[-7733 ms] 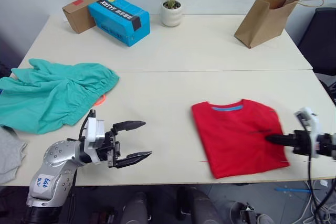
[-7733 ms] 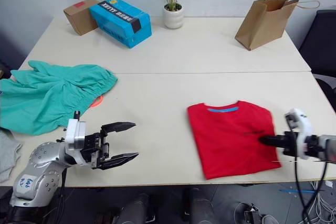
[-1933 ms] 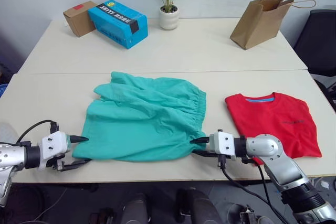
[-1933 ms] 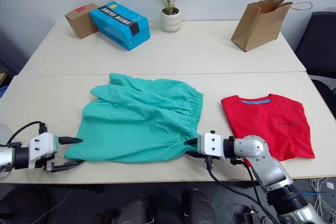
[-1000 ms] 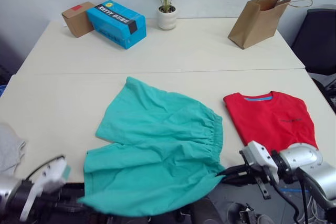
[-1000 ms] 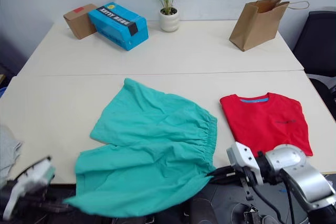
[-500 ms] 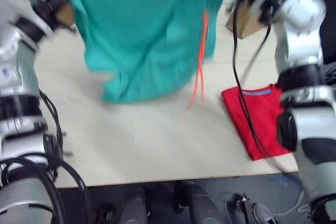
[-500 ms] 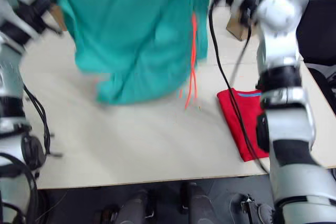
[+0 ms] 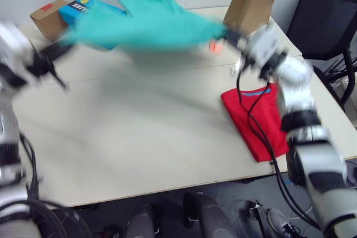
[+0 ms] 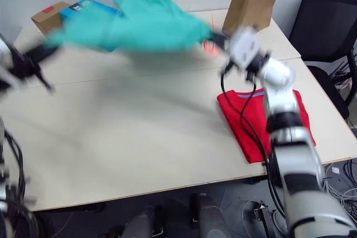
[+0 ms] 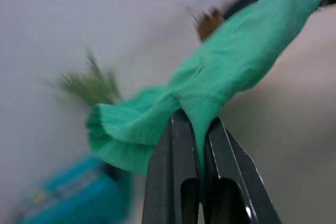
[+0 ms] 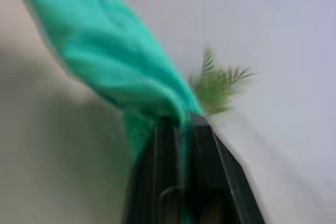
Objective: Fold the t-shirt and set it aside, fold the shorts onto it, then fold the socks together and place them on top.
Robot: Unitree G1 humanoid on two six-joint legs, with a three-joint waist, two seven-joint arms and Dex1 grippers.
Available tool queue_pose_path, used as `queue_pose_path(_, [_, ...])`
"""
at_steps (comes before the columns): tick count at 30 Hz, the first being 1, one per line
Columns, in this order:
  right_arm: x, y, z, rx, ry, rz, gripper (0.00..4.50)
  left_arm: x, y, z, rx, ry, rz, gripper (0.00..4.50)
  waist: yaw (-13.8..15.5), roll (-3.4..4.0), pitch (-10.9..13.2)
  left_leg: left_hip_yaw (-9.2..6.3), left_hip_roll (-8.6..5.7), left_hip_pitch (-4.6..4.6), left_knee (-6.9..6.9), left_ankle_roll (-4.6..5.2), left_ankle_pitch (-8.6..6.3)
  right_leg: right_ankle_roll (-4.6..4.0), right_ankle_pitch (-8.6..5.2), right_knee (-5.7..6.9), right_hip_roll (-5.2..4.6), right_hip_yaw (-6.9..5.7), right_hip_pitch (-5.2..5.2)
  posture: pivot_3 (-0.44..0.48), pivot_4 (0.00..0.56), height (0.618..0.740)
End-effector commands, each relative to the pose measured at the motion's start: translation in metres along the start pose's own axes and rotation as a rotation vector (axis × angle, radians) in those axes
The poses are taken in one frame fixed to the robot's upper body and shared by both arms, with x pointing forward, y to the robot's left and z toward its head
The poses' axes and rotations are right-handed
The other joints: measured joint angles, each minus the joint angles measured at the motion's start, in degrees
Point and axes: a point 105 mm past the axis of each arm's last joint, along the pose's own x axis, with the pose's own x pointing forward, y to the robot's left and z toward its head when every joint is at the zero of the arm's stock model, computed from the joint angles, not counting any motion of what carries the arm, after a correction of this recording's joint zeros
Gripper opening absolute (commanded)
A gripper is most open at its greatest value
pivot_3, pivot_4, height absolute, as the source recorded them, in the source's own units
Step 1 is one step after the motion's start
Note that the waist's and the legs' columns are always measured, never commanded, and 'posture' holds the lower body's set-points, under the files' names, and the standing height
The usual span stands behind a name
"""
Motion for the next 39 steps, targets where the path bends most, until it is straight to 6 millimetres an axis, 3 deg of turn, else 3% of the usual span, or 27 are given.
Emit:
queue_pose_path(1, [0.002, 0.028, 0.030, 0.100, -0.053, 0.089, 0.00, -0.025, -0.012, 0.026, 0.004, 0.041, -0.016, 0.03, 0.4, -0.04, 0.0, -0.04, 0.00, -0.11, 0.11, -0.05, 0.02, -0.10, -0.06, -0.08, 0.00, -0.01, -0.12, 0.000, 0.150, 0.740])
queue_pose_path(5, [-0.023, 0.078, 0.022, 0.193, 0.041, 0.218, 0.00, -0.046, -0.046, -0.007, -0.142, 0.237, -0.108, 0.03, 1.1, 0.05, -0.1, -0.12, -0.03, 0.29, 0.06, -0.21, -0.06, -0.25, -0.15, -0.09, 0.00, -0.04, 0.21, 0.000, 0.150, 0.740])
queue_pose_path(7, [-0.045, 0.093, 0.018, 0.264, 0.100, 0.251, 0.00, -0.058, -0.069, -0.023, -0.243, 0.344, -0.186, 0.03, 1.7, -0.01, -0.1, -0.18, -0.09, 1.13, -0.35, -0.25, -0.24, -0.44, -0.30, -0.44, -0.02, -0.13, 0.99, 0.000, 0.150, 0.740])
queue_pose_path(11, [-0.082, 0.112, 0.018, 0.359, 0.176, 0.338, 0.00, -0.077, -0.101, -0.032, -0.455, 0.473, -0.295, 0.03, 2.8, -0.19, -0.2, -0.28, -0.05, 1.05, -0.33, -0.10, -0.57, -0.53, -0.46, -0.46, 0.02, -0.20, 1.00, 0.000, 0.150, 0.740])
queue_pose_path(15, [-0.112, 0.136, 0.031, 0.464, 0.191, 0.492, 0.00, -0.091, -0.123, -0.033, -0.546, 0.553, -0.392, 0.03, 2.8, -0.23, -0.2, -0.33, -0.05, 1.03, -0.35, -0.05, -0.63, -0.54, -0.48, -0.51, 0.06, -0.23, 0.98, 0.000, 0.150, 0.740])
queue_pose_path(20, [-0.145, 0.157, 0.042, 0.620, 0.272, 0.630, 0.00, -0.082, -0.134, -0.016, -0.578, 0.467, -0.498, 0.03, 2.9, -0.26, -0.2, -0.43, -0.03, 1.02, -0.36, -0.25, -0.77, -0.58, -0.56, -0.55, 0.12, -0.28, 0.99, 0.000, 0.150, 0.740])
queue_pose_path(25, [-0.145, 0.151, 0.056, 0.725, 0.252, 0.587, 0.00, -0.083, -0.134, -0.002, -0.642, 0.519, -0.589, 0.03, 2.7, -0.46, -0.3, -0.56, -0.03, 1.01, -0.34, -0.29, -0.79, -0.56, -0.59, -0.57, 0.20, -0.28, 1.00, 0.000, 0.150, 0.740])
queue_pose_path(27, [-0.143, 0.147, 0.057, 0.725, 0.246, 0.562, 0.00, -0.076, -0.126, 0.000, -0.602, 0.510, -0.598, 0.03, 2.9, -0.46, -0.3, -0.67, -0.06, 1.01, -0.34, -0.35, -0.82, -0.59, -0.61, -0.58, 0.22, -0.30, 1.00, 0.000, 0.150, 0.740])
queue_pose_path(31, [-0.135, 0.131, 0.057, 0.767, 0.218, 0.436, 0.00, -0.043, -0.100, 0.011, -0.451, 0.408, -0.600, 0.03, 3.7, -0.46, -0.3, -0.79, -0.08, 0.95, -0.32, -0.41, -0.84, -0.63, -0.63, -0.62, 0.24, -0.34, 1.03, 0.000, 0.150, 0.740])
queue_pose_path(36, [-0.125, 0.106, 0.059, 0.795, 0.161, 0.242, 0.00, 0.025, -0.050, 0.021, -0.114, 0.258, -0.555, 0.03, 5.3, -0.50, -0.4, -0.82, -0.11, 0.92, -0.31, -0.20, -0.68, -0.63, -0.57, -0.56, 0.26, -0.37, 1.07, 0.000, 0.150, 0.740])
queue_pose_path(39, [-0.116, 0.071, 0.046, 0.738, 0.155, 0.034, 0.00, 0.079, -0.026, 0.035, 0.068, 0.147, -0.557, 0.03, 5.7, -0.60, -0.4, -0.75, -0.13, 0.91, -0.14, -0.23, -0.57, -0.57, -0.49, -0.44, 0.29, -0.41, 1.09, 0.000, 0.150, 0.740])
